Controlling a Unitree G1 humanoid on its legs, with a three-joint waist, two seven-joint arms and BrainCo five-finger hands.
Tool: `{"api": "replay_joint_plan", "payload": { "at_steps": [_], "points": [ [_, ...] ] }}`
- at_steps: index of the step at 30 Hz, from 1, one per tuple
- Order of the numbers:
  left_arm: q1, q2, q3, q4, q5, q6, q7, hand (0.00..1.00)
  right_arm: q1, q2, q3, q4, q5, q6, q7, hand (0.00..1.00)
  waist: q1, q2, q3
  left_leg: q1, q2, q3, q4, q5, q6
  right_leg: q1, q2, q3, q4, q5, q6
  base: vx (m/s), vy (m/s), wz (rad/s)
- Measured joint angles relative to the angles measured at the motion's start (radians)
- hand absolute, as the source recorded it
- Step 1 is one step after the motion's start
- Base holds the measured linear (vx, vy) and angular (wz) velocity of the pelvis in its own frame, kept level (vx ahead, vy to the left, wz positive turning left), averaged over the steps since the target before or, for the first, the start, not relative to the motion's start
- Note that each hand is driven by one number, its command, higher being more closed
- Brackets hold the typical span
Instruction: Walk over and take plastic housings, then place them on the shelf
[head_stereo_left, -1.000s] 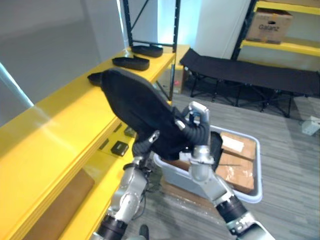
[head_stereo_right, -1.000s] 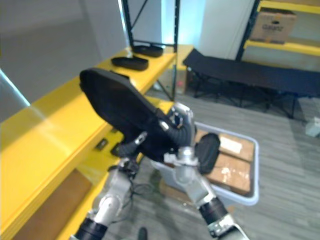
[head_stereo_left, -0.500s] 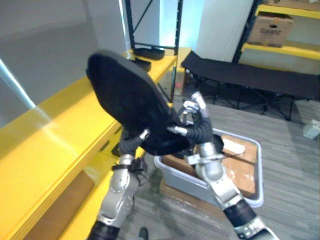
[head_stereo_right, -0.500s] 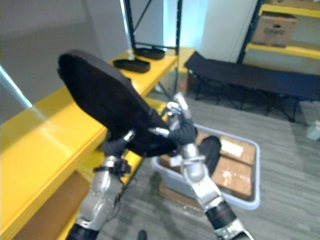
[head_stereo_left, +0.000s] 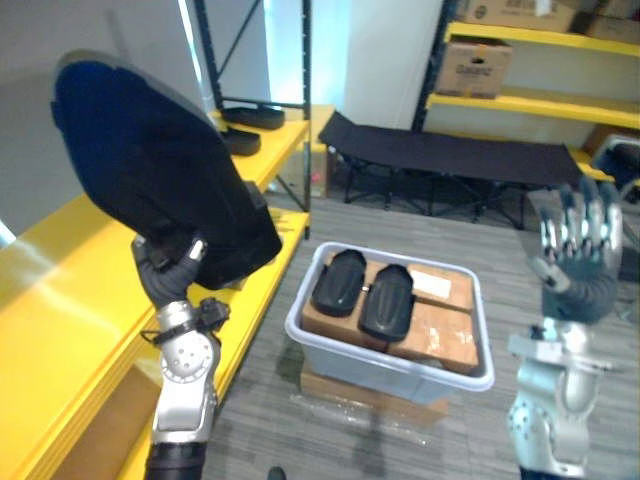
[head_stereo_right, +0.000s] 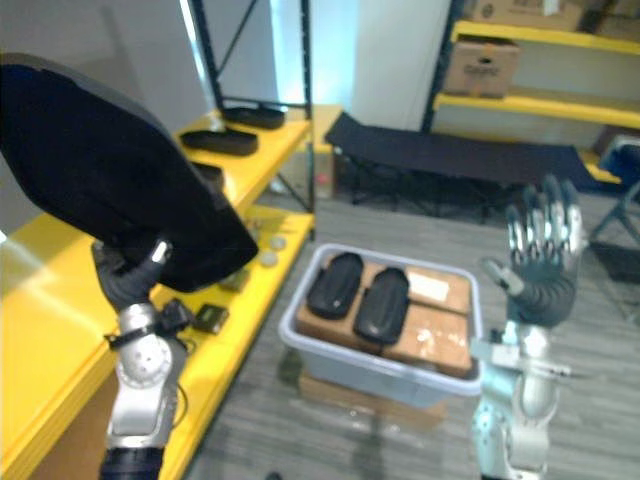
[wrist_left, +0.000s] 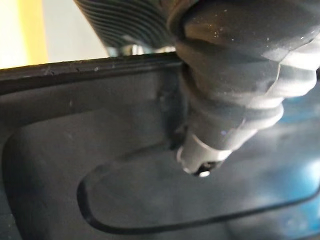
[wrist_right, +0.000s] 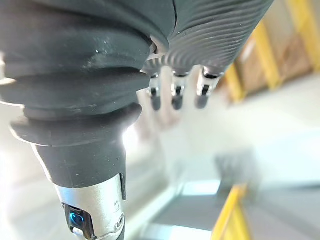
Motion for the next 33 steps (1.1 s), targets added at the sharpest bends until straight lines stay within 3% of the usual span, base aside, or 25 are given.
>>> {"api": "replay_joint_plan", "payload": {
  "at_steps": [7, 8, 18, 26, 29, 33],
  "points": [
    [0.154, -0.044, 0.0, 0.0, -0.024, -0.022, -0.045, 1.0, 0.107, 0.089, -0.01, 0.22, 0.026, 0.011, 0.001, 0.0, -0.004, 0.015, 0.014, -0.016, 0.004, 0.009, 0.0, -0.006, -0.003, -0.016, 0.007, 0.019, -0.012, 0.001, 0.002, 0.04, -0.004, -0.04],
    [0.162, -0.058, -0.004, -0.038, -0.051, -0.072, -0.084, 1.0, 0.086, 0.098, -0.005, 0.28, 0.016, -0.008, -0.063, 0.0, 0.001, 0.02, 0.029, -0.012, 0.001, 0.007, 0.0, -0.014, -0.013, -0.01, 0.005, 0.016, -0.011, 0.007, 0.005, 0.0, 0.0, 0.0],
    [0.117, -0.048, -0.032, -0.038, -0.096, -0.072, -0.126, 1.0, 0.056, 0.097, -0.073, 0.28, -0.013, -0.001, -0.094, 0.0, -0.015, 0.019, 0.045, -0.013, -0.003, 0.011, 0.001, -0.015, -0.012, -0.015, -0.009, 0.016, 0.003, 0.009, 0.008, 0.0, 0.0, 0.0],
    [-0.054, 0.005, -0.094, -0.032, -0.142, -0.085, -0.24, 1.0, -0.03, 0.046, -0.204, 0.28, -0.112, 0.085, -0.223, 0.0, -0.052, 0.013, 0.079, 0.039, -0.007, 0.087, 0.0, -0.042, 0.001, -0.011, -0.016, 0.08, 0.02, 0.021, 0.026, 0.01, 0.032, -0.24],
    [-0.066, 0.011, -0.121, -0.02, -0.141, -0.085, -0.243, 1.0, -0.025, 0.043, -0.206, 0.28, -0.127, 0.092, -0.24, 0.0, -0.079, 0.021, 0.078, 0.045, -0.006, 0.108, 0.0, -0.047, 0.001, -0.016, -0.014, 0.099, 0.017, 0.023, 0.029, 0.02, 0.022, -0.22],
    [-0.081, 0.016, -0.13, 0.042, -0.14, -0.083, -0.237, 1.0, -0.019, 0.043, -0.206, 0.279, -0.141, 0.118, -0.233, 0.0, -0.091, 0.021, 0.077, 0.059, -0.003, 0.136, 0.0, -0.056, -0.008, -0.013, -0.011, 0.129, 0.013, 0.027, 0.032, 0.02, 0.022, -0.23]
  ]
}}
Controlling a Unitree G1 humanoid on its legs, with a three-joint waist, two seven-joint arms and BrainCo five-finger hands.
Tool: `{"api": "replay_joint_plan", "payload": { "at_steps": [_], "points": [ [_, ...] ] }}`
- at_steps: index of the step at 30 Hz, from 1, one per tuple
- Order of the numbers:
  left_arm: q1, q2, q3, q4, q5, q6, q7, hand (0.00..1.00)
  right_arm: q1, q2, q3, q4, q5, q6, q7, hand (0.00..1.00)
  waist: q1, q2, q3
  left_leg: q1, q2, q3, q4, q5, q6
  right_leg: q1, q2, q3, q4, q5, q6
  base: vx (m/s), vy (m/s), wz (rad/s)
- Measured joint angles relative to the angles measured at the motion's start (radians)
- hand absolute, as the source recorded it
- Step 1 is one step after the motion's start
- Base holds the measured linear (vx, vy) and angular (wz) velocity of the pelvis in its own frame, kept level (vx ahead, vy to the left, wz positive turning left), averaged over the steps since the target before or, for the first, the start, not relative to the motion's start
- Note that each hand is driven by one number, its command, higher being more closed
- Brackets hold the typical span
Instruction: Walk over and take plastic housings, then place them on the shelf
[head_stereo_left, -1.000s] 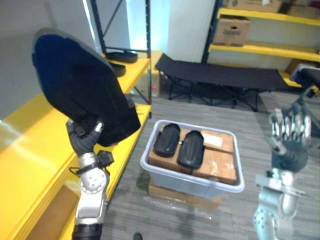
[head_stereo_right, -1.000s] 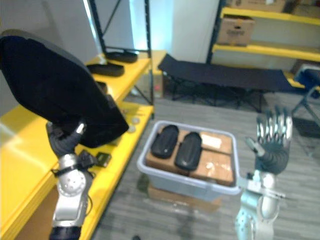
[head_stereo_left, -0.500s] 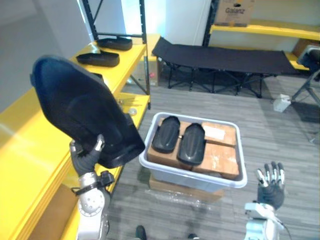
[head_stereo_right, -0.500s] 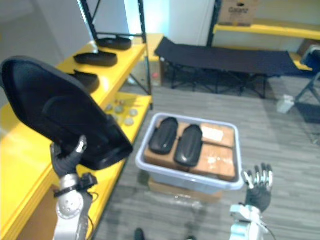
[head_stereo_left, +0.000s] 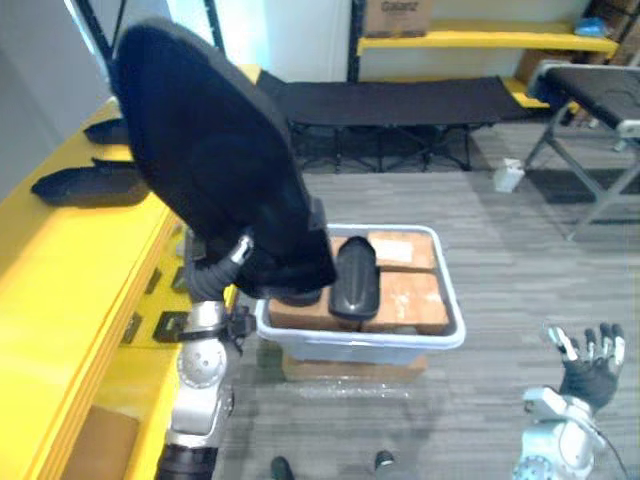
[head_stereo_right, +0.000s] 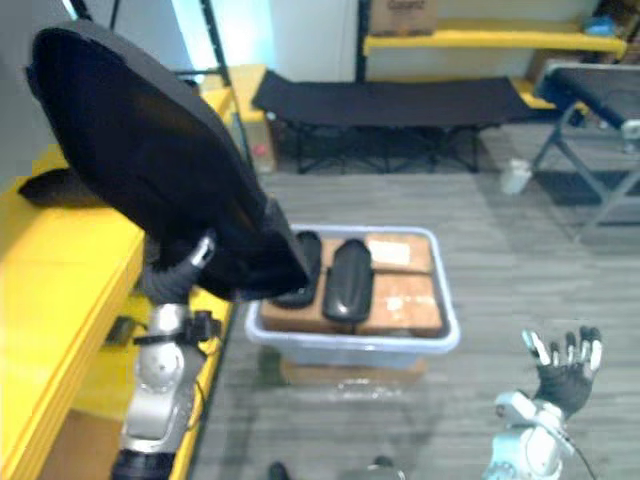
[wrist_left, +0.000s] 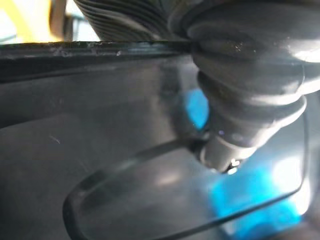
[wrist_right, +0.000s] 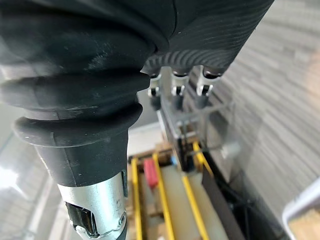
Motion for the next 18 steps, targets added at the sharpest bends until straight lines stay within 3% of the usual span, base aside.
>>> {"api": "replay_joint_plan", "payload": {
  "at_steps": [4, 9, 13, 17, 18],
  "points": [
    [0.0, 0.002, 0.0, 0.01, 0.01, 0.007, 0.012, 1.0, 0.021, 0.0, -0.001, 0.0, 0.0, 0.01, 0.048, 0.0, -0.009, 0.0, 0.0, 0.0, -0.001, -0.001, 0.0, -0.003, 0.001, 0.001, -0.001, 0.0, 0.001, 0.003, 0.003, 0.01, 0.013, 0.0],
    [0.009, 0.007, 0.008, 0.01, 0.044, 0.045, 0.08, 1.0, 0.014, -0.015, 0.004, -0.005, -0.04, 0.01, 0.095, 0.0, -0.002, 0.006, 0.0, -0.004, -0.004, -0.063, 0.0, -0.002, 0.002, 0.032, -0.002, -0.05, -0.004, 0.003, 0.003, 0.01, 0.026, 0.28],
    [0.092, 0.006, 0.079, -0.049, 0.058, 0.05, 0.12, 1.0, -0.021, -0.051, 0.123, -0.052, -0.039, 0.008, 0.153, 0.0, 0.038, 0.028, 0.002, -0.037, -0.011, -0.174, 0.0, 0.021, -0.006, 0.066, -0.001, -0.173, -0.009, -0.027, -0.002, -0.01, -0.003, 0.78],
    [0.204, 0.003, 0.223, -0.164, 0.089, 0.049, 0.141, 1.0, -0.109, -0.064, 0.275, -0.05, 0.061, 0.002, 0.2, 0.0, 0.137, 0.046, -0.004, -0.078, -0.014, -0.26, 0.0, 0.054, -0.011, 0.087, 0.001, -0.287, -0.008, -0.036, -0.008, 0.01, -0.018, 0.84],
    [0.216, 0.002, 0.243, -0.178, 0.089, 0.048, 0.143, 1.0, -0.126, -0.064, 0.286, -0.039, 0.077, -0.002, 0.21, 0.0, 0.15, 0.045, -0.004, -0.08, -0.019, -0.275, 0.0, 0.057, -0.013, 0.095, -0.001, -0.305, -0.008, -0.036, -0.008, 0.05, -0.007, 0.79]
  ]
}}
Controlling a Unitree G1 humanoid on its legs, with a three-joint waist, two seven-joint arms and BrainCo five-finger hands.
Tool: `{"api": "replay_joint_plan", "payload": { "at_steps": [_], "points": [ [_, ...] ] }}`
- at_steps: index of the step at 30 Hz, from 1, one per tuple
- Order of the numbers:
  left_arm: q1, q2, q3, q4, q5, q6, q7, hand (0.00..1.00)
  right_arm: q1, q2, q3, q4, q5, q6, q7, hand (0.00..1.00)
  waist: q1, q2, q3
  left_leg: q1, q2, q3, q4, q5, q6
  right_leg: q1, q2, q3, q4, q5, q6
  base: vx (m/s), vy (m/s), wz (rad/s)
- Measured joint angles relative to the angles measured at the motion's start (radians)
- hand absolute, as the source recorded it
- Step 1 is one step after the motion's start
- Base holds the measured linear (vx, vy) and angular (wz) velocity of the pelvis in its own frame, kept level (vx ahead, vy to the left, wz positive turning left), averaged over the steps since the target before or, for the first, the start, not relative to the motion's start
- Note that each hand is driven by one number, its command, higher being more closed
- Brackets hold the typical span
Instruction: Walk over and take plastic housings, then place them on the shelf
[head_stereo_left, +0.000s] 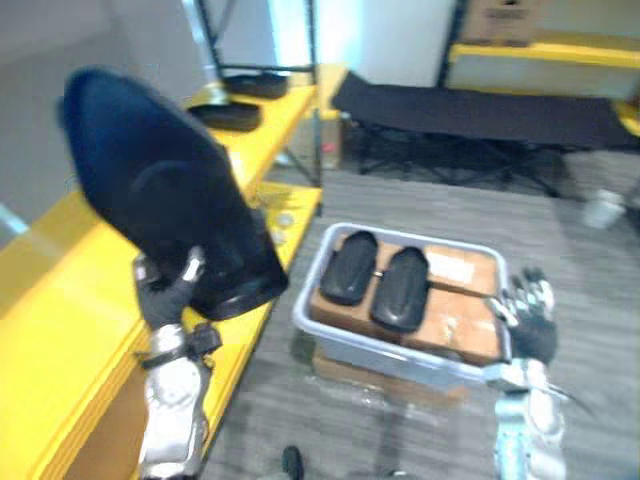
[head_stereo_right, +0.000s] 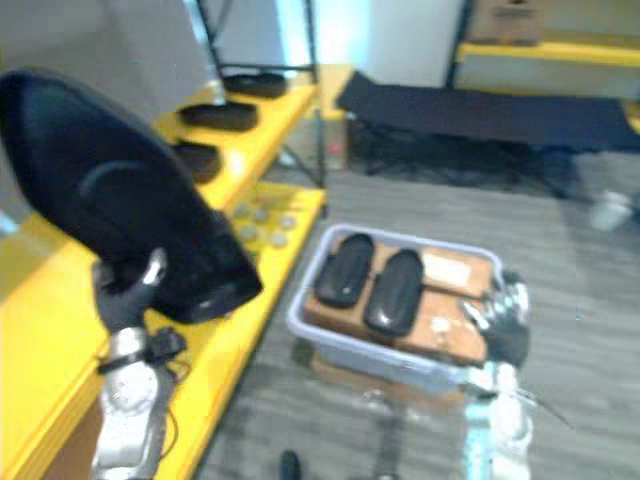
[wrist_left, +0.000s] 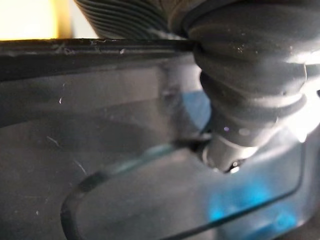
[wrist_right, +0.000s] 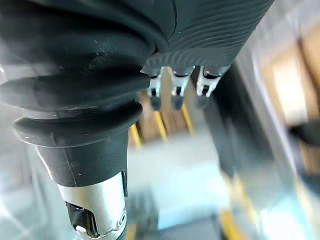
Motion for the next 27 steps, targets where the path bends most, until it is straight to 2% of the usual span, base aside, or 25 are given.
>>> {"api": "replay_joint_plan", "payload": {
  "at_steps": [2, 3, 9, 12, 16, 21, 24, 25, 26, 27],
  "points": [
    [0.045, -0.005, 0.074, -0.049, 0.0, -0.005, 0.021, 1.0, -0.059, -0.001, 0.025, 0.033, 0.005, -0.007, 0.026, 0.0, 0.036, -0.004, 0.001, -0.01, -0.013, -0.028, 0.0, 0.002, 0.005, 0.013, -0.007, -0.03, 0.0, -0.001, 0.0, 0.04, 0.026, 0.54],
    [0.067, -0.008, 0.12, -0.07, -0.001, -0.012, 0.027, 1.0, -0.091, -0.004, 0.044, 0.047, -0.043, -0.009, 0.027, 0.0, 0.052, -0.007, 0.002, -0.015, -0.024, -0.043, 0.0, 0.002, 0.006, 0.013, -0.013, -0.035, 0.0, -0.001, 0.0, 0.02, 0.043, 0.33],
    [0.123, -0.046, 0.206, -0.095, -0.012, -0.022, 0.033, 1.0, -0.143, -0.02, 0.163, 0.075, -0.098, -0.007, 0.062, 0.0, 0.096, -0.039, 0.017, -0.017, -0.058, -0.092, 0.0, -0.003, 0.023, 0.04, -0.03, -0.06, 0.003, -0.006, -0.007, 0.03, 0.059, 0.3],
    [0.141, -0.057, 0.214, -0.095, -0.012, -0.023, 0.028, 1.0, -0.159, -0.021, 0.177, 0.092, -0.1, -0.006, 0.04, 0.0, 0.097, -0.055, 0.014, -0.03, -0.062, -0.103, 0.0, -0.003, 0.024, 0.044, -0.029, -0.081, 0.005, -0.015, -0.022, 0.01, 0.026, 0.31],
    [0.145, -0.094, 0.235, -0.095, -0.012, -0.024, 0.026, 1.0, -0.161, -0.023, 0.177, 0.106, -0.099, -0.006, 0.014, 0.0, 0.104, -0.056, 0.013, -0.028, -0.06, -0.103, 0.0, -0.003, 0.024, 0.047, -0.027, -0.081, 0.005, -0.015, -0.022, 0.0, 0.003, 0.02],
    [0.145, -0.099, 0.239, -0.094, -0.011, -0.024, 0.034, 1.0, -0.163, -0.048, 0.2, 0.122, -0.114, 0.037, 0.006, 0.0, 0.11, -0.057, 0.013, -0.026, -0.047, -0.085, 0.0, -0.004, 0.025, 0.055, -0.018, -0.081, 0.0, -0.016, -0.022, 0.0, -0.001, -0.03],
    [0.144, -0.113, 0.233, -0.077, -0.012, -0.021, 0.043, 1.0, -0.164, -0.053, 0.216, 0.123, -0.114, 0.065, 0.022, 0.0, 0.111, -0.059, 0.016, -0.031, -0.04, -0.026, 0.001, -0.005, 0.026, 0.059, -0.016, -0.089, -0.009, -0.029, -0.006, 0.0, 0.001, 0.06],
    [0.135, -0.112, 0.227, -0.064, -0.01, -0.012, 0.043, 1.0, -0.161, -0.054, 0.216, 0.123, -0.114, 0.078, 0.025, 0.0, 0.104, -0.062, 0.02, -0.034, -0.029, 0.038, 0.001, -0.013, 0.037, 0.071, -0.017, -0.122, -0.018, -0.028, 0.006, -0.02, 0.006, 0.67],
    [0.124, -0.112, 0.208, -0.046, -0.011, -0.007, 0.041, 1.0, -0.153, -0.061, 0.212, 0.123, -0.115, 0.082, 0.024, 0.0, 0.083, -0.063, 0.021, -0.045, -0.015, 0.102, 0.002, -0.015, 0.041, 0.084, -0.017, -0.173, -0.018, -0.026, 0.01, -0.03, 0.017, 0.89],
    [0.117, -0.112, 0.192, -0.038, -0.012, -0.004, 0.038, 1.0, -0.148, -0.068, 0.207, 0.12, -0.115, 0.082, 0.023, 0.0, 0.078, -0.062, 0.021, -0.05, -0.008, 0.13, 0.003, -0.015, 0.041, 0.089, -0.017, -0.197, -0.015, -0.025, 0.011, -0.02, 0.043, 1.03]
  ]
}}
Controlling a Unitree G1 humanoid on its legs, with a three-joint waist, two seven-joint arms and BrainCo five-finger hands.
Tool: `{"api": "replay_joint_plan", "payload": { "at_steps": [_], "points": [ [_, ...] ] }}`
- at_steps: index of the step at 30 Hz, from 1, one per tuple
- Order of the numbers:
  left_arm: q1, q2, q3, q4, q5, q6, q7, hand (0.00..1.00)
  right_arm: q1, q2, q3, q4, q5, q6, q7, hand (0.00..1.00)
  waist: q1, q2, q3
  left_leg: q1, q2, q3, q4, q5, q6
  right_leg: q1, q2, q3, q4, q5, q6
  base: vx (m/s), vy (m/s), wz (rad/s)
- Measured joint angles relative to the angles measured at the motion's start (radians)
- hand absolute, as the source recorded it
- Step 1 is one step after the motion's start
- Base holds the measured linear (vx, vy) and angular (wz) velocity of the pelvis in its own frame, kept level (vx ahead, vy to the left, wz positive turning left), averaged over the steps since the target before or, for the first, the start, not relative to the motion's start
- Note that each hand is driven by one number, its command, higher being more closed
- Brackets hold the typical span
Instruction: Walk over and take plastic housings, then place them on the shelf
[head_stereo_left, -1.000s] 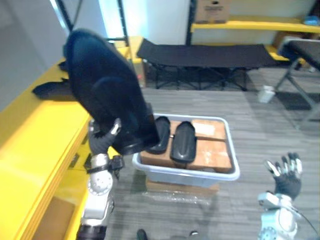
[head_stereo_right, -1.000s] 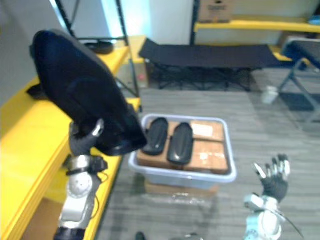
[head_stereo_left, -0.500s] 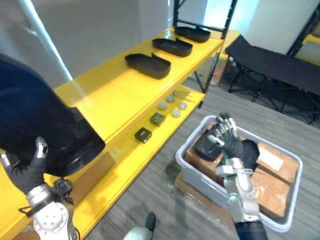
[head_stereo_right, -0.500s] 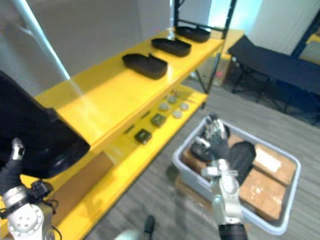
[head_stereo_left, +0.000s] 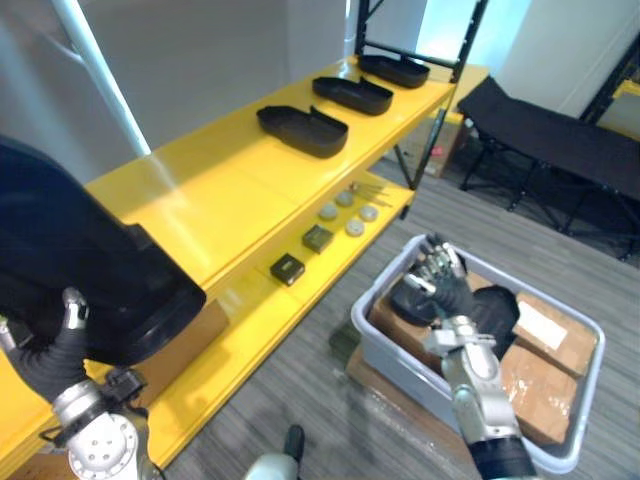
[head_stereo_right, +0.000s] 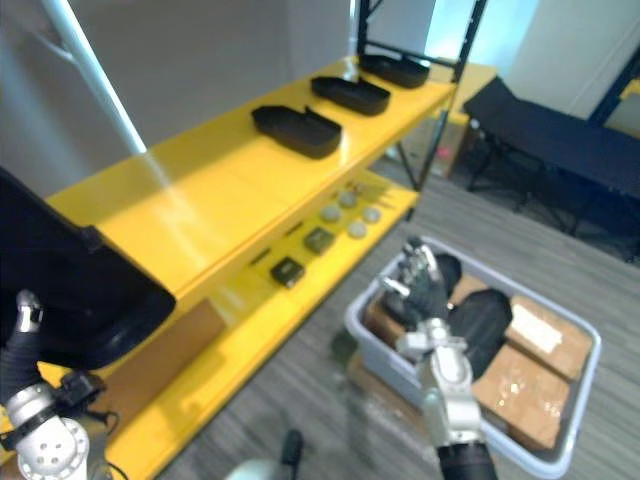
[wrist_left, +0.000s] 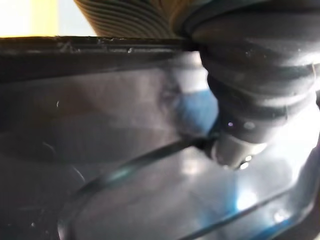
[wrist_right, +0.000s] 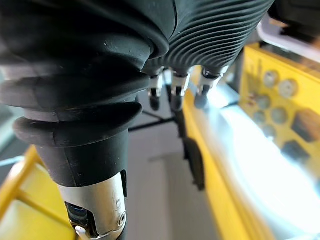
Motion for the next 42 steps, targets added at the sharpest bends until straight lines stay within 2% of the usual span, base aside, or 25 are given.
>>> {"api": "replay_joint_plan", "payload": {
  "at_steps": [1, 3, 7, 10, 12, 14, 15, 16, 19, 21, 24, 27, 30, 31, 32, 33, 34, 36, 37, 39, 40, 41, 42],
  "points": [
    [-0.009, 0.0, -0.024, 0.01, 0.0, 0.001, -0.008, 1.0, 0.007, -0.007, -0.006, -0.001, -0.002, 0.0, -0.001, 0.0, -0.001, 0.002, 0.005, -0.002, 0.007, 0.03, 0.0, 0.002, 0.002, 0.01, 0.001, -0.027, 0.006, 0.0, 0.0, 0.0, 0.061, 0.87],
    [-0.009, 0.001, -0.07, 0.016, -0.001, 0.002, -0.018, 1.0, 0.025, -0.014, -0.02, -0.002, -0.03, 0.0, -0.003, 0.0, 0.001, 0.011, 0.012, 0.001, 0.005, 0.006, -0.002, 0.042, 0.014, 0.028, -0.009, -0.046, 0.054, -0.022, -0.009, 0.02, 0.099, 0.92],
    [-0.018, 0.002, -0.073, 0.016, -0.025, 0.001, -0.026, 1.0, 0.027, -0.013, -0.016, -0.004, -0.047, -0.005, -0.002, 0.0, 0.005, 0.009, 0.015, -0.011, -0.031, -0.041, -0.002, 0.04, 0.017, 0.025, -0.039, -0.037, 0.109, -0.057, -0.042, 0.01, 0.077, 0.57],
    [-0.034, 0.009, -0.096, 0.017, -0.031, -0.001, -0.054, 1.0, 0.049, -0.013, -0.031, -0.006, -0.074, -0.014, -0.006, 0.0, -0.008, 0.01, 0.016, -0.011, -0.048, -0.097, -0.001, 0.04, 0.018, 0.022, -0.047, 0.065, 0.169, -0.061, -0.048, 0.03, 0.039, 0.65],
    [-0.08, 0.064, -0.158, 0.03, -0.031, -0.011, -0.093, 1.0, 0.085, -0.012, -0.055, -0.021, -0.08, -0.034, -0.025, 0.0, -0.029, 0.019, 0.022, -0.011, -0.051, -0.163, -0.001, 0.043, 0.021, -0.011, -0.037, 0.208, 0.276, -0.107, -0.077, 0.05, -0.024, 0.98],
    [-0.118, 0.096, -0.183, 0.045, -0.031, -0.023, -0.107, 1.0, 0.098, -0.012, -0.058, -0.051, -0.087, -0.044, -0.025, 0.0, -0.046, 0.012, 0.025, -0.012, -0.058, -0.188, -0.001, 0.054, 0.029, -0.011, -0.009, 0.259, 0.24, -0.153, -0.079, 0.02, -0.094, 0.53],
    [-0.128, 0.101, -0.188, 0.05, -0.031, -0.026, -0.107, 1.0, 0.098, -0.012, -0.058, -0.056, -0.088, -0.05, -0.023, 0.0, -0.046, 0.007, 0.027, -0.012, -0.063, -0.188, 0.0, 0.059, 0.026, -0.011, -0.005, 0.258, 0.221, -0.155, -0.082, 0.03, -0.166, 0.31],
    [-0.141, 0.1, -0.198, 0.06, -0.031, -0.031, -0.107, 1.0, 0.095, -0.013, -0.06, -0.06, -0.088, -0.059, -0.022, 0.0, -0.048, 0.004, 0.026, -0.015, -0.066, -0.186, 0.004, 0.078, 0.02, -0.001, -0.002, 0.258, 0.205, -0.161, -0.076, 0.01, -0.165, 0.08],
    [-0.146, 0.101, -0.209, 0.059, -0.027, -0.031, -0.11, 1.0, 0.093, -0.015, -0.061, -0.06, -0.097, -0.07, -0.021, 0.0, -0.051, 0.028, 0.043, -0.032, -0.054, -0.185, 0.004, 0.105, -0.001, -0.008, 0.012, 0.262, 0.189, -0.184, -0.038, -0.03, -0.15, -0.01],
    [-0.145, 0.1, -0.233, 0.058, -0.027, -0.031, -0.116, 1.0, 0.093, -0.018, -0.063, -0.06, -0.104, -0.07, -0.022, 0.0, -0.051, 0.044, 0.052, -0.033, -0.037, -0.187, 0.004, 0.114, -0.013, -0.004, 0.035, 0.264, 0.177, -0.186, -0.036, -0.08, -0.127, -0.06],
    [-0.144, 0.1, -0.237, 0.055, -0.027, -0.031, -0.128, 1.0, 0.094, -0.018, -0.082, -0.06, -0.117, -0.073, -0.023, 0.0, -0.055, 0.046, 0.052, -0.032, -0.019, -0.189, 0.004, 0.121, -0.024, 0.0, 0.054, 0.265, 0.172, -0.203, -0.039, -0.09, -0.098, -0.05],
    [-0.132, 0.095, -0.236, 0.047, -0.027, -0.031, -0.129, 1.0, 0.094, -0.018, -0.1, -0.06, -0.114, -0.078, -0.022, 0.0, -0.057, 0.051, 0.055, -0.032, -0.014, -0.184, 0.004, 0.115, -0.027, -0.001, 0.056, 0.265, 0.174, -0.222, -0.032, -0.09, -0.057, -0.05],
    [-0.095, 0.063, -0.236, 0.012, -0.027, -0.032, -0.128, 1.0, 0.101, -0.015, -0.104, -0.061, -0.114, -0.092, -0.019, 0.0, -0.065, 0.071, 0.066, -0.031, -0.01, -0.177, 0.004, 0.114, -0.028, -0.007, 0.056, 0.262, 0.183, -0.229, -0.038, -0.09, 0.002, 0.03],
    [-0.086, 0.06, -0.236, 0.007, -0.024, -0.032, -0.127, 1.0, 0.102, -0.011, -0.104, -0.061, -0.113, -0.093, -0.018, 0.0, -0.065, 0.072, 0.067, -0.031, -0.011, -0.172, 0.004, 0.104, -0.039, -0.006, 0.051, 0.258, 0.182, -0.23, -0.04, -0.04, 0.049, 0.06],
    [-0.081, 0.06, -0.234, 0.007, -0.019, -0.032, -0.127, 1.0, 0.103, 0.0, -0.108, -0.062, -0.112, -0.093, -0.014, 0.0, -0.064, 0.052, 0.075, -0.033, -0.014, -0.133, 0.014, 0.082, -0.035, -0.004, 0.027, 0.253, 0.174, -0.23, -0.04, -0.01, 0.066, 0.04],
    [-0.078, 0.06, -0.232, 0.005, -0.016, -0.033, -0.127, 1.0, 0.106, 0.015, -0.116, -0.064, -0.1, -0.094, -0.008, 0.0, -0.061, 0.06, 0.072, -0.051, -0.021, -0.119, 0.081, 0.068, -0.008, 0.002, 0.014, 0.252, 0.185, -0.236, -0.03, 0.02, 0.056, 0.02],
    [-0.073, 0.06, -0.227, 0.001, -0.016, -0.036, -0.128, 1.0, 0.108, 0.023, -0.118, -0.064, -0.089, -0.094, -0.002, 0.0, -0.061, 0.062, 0.074, -0.048, -0.026, -0.121, 0.09, 0.069, -0.011, 0.011, 0.013, 0.251, 0.196, -0.246, -0.022, 0.04, 0.017, 0.16],
    [-0.064, 0.057, -0.213, -0.014, -0.017, -0.049, -0.13, 1.0, 0.132, 0.046, -0.128, -0.076, -0.07, -0.1, -0.001, 0.0, -0.071, 0.031, 0.068, -0.042, -0.083, -0.13, 0.093, 0.052, 0.002, 0.025, -0.043, 0.214, 0.226, -0.273, -0.024, 0.08, 0.046, 0.4],
    [-0.066, 0.057, -0.21, -0.02, -0.016, -0.051, -0.131, 1.0, 0.131, 0.046, -0.132, -0.076, -0.068, -0.102, -0.003, 0.0, -0.072, 0.026, 0.071, -0.04, -0.091, -0.127, 0.094, 0.047, 0.009, 0.025, -0.053, 0.211, 0.246, -0.271, -0.022, 0.11, 0.074, 0.32],
    [-0.077, 0.056, -0.189, -0.02, 0.004, -0.055, -0.135, 1.0, 0.131, 0.046, -0.133, -0.075, -0.068, -0.112, -0.016, 0.0, -0.075, 0.037, 0.081, -0.031, -0.098, -0.141, 0.099, 0.036, 0.023, -0.051, -0.091, 0.24, 0.452, -0.252, -0.05, 0.08, 0.062, 0.23],
    [-0.086, 0.064, -0.179, -0.02, 0.016, -0.055, -0.136, 1.0, 0.131, 0.048, -0.131, -0.075, -0.068, -0.113, -0.028, 0.0, -0.078, 0.035, 0.085, -0.009, -0.1, -0.149, 0.098, 0.027, 0.033, -0.127, -0.122, 0.274, 0.628, -0.205, -0.126, 0.1, 0.098, 0.2],
    [-0.095, 0.078, -0.168, -0.02, 0.021, -0.055, -0.135, 1.0, 0.13, 0.05, -0.127, -0.075, -0.069, -0.122, -0.038, 0.0, -0.074, 0.027, 0.091, 0.029, -0.102, -0.152, 0.093, 0.011, 0.041, -0.181, -0.144, 0.316, 0.767, -0.114, -0.171, 0.16, 0.101, 0.12],
    [-0.096, 0.085, -0.162, -0.02, 0.02, -0.055, -0.134, 1.0, 0.129, 0.052, -0.127, -0.074, -0.071, -0.126, -0.042, 0.0, -0.074, 0.025, 0.092, 0.05, -0.101, -0.156, 0.088, 0.004, 0.044, -0.197, -0.146, 0.34, 0.814, -0.056, -0.165, 0.2, 0.047, 0.07]
  ]
}}
